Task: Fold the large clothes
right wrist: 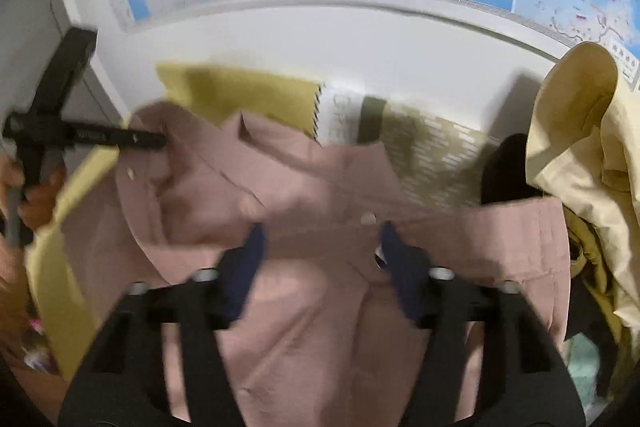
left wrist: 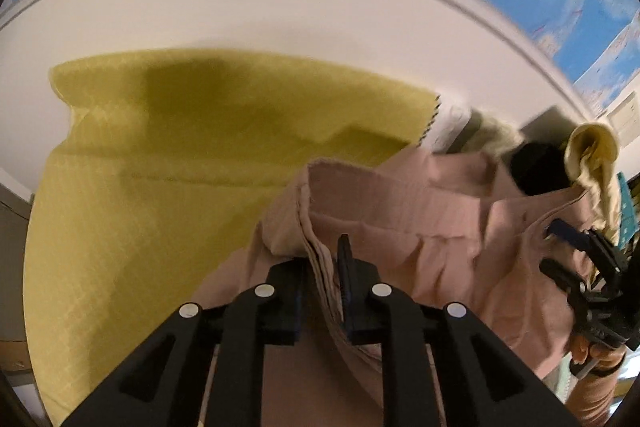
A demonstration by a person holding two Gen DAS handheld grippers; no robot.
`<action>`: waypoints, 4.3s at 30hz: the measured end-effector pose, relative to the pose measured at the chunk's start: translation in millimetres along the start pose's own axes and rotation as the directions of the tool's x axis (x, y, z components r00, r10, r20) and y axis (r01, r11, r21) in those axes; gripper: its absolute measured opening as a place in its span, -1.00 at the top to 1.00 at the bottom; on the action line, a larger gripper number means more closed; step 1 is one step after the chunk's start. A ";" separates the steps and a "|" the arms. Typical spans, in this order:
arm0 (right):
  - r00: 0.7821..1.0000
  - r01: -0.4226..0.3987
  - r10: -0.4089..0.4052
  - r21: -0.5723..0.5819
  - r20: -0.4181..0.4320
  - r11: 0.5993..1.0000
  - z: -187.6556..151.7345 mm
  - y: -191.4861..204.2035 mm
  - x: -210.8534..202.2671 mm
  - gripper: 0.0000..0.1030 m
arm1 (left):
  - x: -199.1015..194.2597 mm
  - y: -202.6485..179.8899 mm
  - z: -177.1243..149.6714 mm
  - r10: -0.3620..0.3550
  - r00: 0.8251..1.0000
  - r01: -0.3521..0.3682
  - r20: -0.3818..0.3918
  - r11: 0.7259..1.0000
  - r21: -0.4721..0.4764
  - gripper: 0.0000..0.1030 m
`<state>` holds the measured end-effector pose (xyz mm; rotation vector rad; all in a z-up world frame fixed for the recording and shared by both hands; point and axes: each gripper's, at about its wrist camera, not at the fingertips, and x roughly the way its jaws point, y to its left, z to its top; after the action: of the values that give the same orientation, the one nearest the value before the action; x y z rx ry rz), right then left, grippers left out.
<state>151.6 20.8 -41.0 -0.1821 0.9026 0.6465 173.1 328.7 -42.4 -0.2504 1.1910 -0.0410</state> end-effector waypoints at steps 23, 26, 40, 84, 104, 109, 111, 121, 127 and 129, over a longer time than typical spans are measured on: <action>0.996 -0.002 -0.015 -0.182 -0.090 0.983 9.1 23.9 40.7 -0.28 | 3.4 11.4 17.4 -0.086 0.996 0.085 -0.014 0.994 -0.074 0.54; 0.990 0.047 -0.079 -0.256 -0.117 0.966 6.1 35.2 58.3 0.04 | 2.5 10.3 19.0 -0.086 0.996 0.085 -0.011 0.994 -0.072 0.54; 0.996 0.020 -0.026 -0.072 -0.083 0.997 17.5 -19.1 19.3 0.32 | -59.9 17.4 -9.0 -0.150 0.971 0.130 0.188 0.985 0.112 -0.58; 0.988 0.154 -0.154 -0.004 -0.001 0.988 32.9 -44.2 20.5 0.83 | -22.5 37.9 -20.0 0.089 0.982 -0.114 0.169 0.982 0.148 0.95; 0.993 -0.034 0.009 0.211 0.118 0.977 -76.6 -93.7 -109.3 -0.78 | -69.0 76.1 -127.7 -0.062 0.976 0.046 0.210 0.996 0.082 -0.77; 0.987 -0.161 0.150 0.328 0.058 0.931 -143.2 -100.0 -80.7 -0.79 | -48.9 69.1 -163.2 -0.182 0.970 0.171 0.160 0.982 0.080 -0.87; 0.982 -0.190 0.176 0.333 0.072 0.924 -151.3 -95.0 -73.6 -0.80 | -43.7 63.3 -166.2 -0.190 0.968 0.179 0.166 0.981 0.077 -0.87; 0.898 -0.432 0.354 0.372 0.262 0.821 -143.1 -91.3 -111.7 0.78 | -69.8 49.7 -158.9 -0.271 0.945 0.282 0.184 0.959 -0.035 0.71; 0.888 -0.443 0.352 0.346 0.295 0.827 -170.9 -79.6 -180.6 0.89 | -105.5 55.8 -199.7 -0.332 0.932 0.342 0.148 0.939 -0.043 0.64; 0.915 -0.399 0.327 0.418 0.236 0.816 -189.7 -90.0 -167.9 0.89 | -88.9 60.9 -211.0 -0.235 0.966 0.241 0.106 0.969 -0.046 0.57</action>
<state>2.7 -203.1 -38.4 0.4776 0.9233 0.7696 -60.8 366.2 -47.4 -0.4417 1.0583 -0.2023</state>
